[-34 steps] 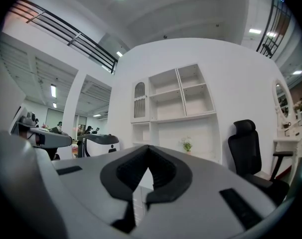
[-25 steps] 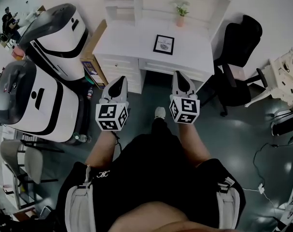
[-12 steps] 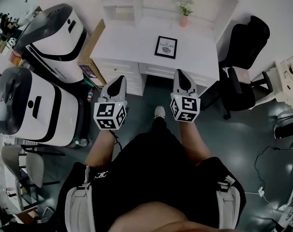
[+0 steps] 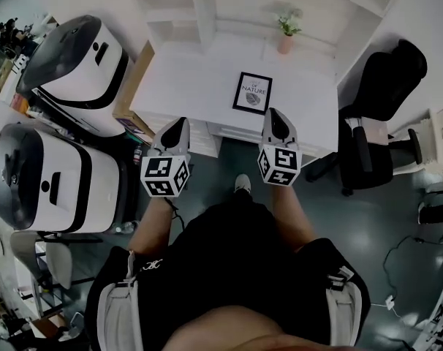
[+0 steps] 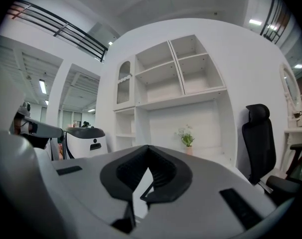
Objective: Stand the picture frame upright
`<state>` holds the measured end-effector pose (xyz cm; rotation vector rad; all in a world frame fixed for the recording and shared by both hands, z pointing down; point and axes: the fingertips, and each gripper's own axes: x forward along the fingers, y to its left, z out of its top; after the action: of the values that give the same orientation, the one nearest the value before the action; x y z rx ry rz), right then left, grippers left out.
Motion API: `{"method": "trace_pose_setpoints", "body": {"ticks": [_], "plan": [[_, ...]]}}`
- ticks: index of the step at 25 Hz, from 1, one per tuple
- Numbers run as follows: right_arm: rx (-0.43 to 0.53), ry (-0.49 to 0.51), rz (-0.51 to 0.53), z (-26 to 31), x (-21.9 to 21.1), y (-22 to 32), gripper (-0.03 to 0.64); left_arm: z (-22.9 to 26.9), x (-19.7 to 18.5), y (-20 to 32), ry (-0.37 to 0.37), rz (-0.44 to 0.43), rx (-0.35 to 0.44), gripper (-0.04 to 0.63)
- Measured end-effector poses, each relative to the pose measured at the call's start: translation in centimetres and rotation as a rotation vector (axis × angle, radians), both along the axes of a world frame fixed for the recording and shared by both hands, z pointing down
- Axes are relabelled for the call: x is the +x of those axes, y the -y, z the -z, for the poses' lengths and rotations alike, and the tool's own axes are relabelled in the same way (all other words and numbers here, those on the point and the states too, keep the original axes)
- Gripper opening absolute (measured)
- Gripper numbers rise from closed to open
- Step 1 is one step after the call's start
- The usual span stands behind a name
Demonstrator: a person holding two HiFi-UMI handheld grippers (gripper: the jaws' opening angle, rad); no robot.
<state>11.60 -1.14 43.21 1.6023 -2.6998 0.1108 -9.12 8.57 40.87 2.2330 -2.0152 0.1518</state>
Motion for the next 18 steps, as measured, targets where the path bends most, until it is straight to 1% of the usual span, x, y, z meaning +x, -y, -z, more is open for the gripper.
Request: {"method": "trace_pose_setpoints", "body": {"ticks": [4,10,13,18], "plan": [[-0.023,-0.004,0.005,-0.2,0.2,6.0,0.003,0.1,0.5,6.3,0.003,-0.003,-0.019,0.017],[-0.043,-0.018,0.000,-1.0,0.6,14.6,0.003,-0.2,1.4,15.2,-0.012,-0.013,-0.043,0.017],[-0.055,-0.028,0.009,-1.3,0.6,18.0,0.003,-0.4,1.8,18.6,-0.013,-0.013,-0.051,0.017],[-0.076,-0.037,-0.001,-1.8,-0.4,21.6,0.003,-1.3,0.2,22.6,-0.019,-0.021,-0.071,0.017]]}}
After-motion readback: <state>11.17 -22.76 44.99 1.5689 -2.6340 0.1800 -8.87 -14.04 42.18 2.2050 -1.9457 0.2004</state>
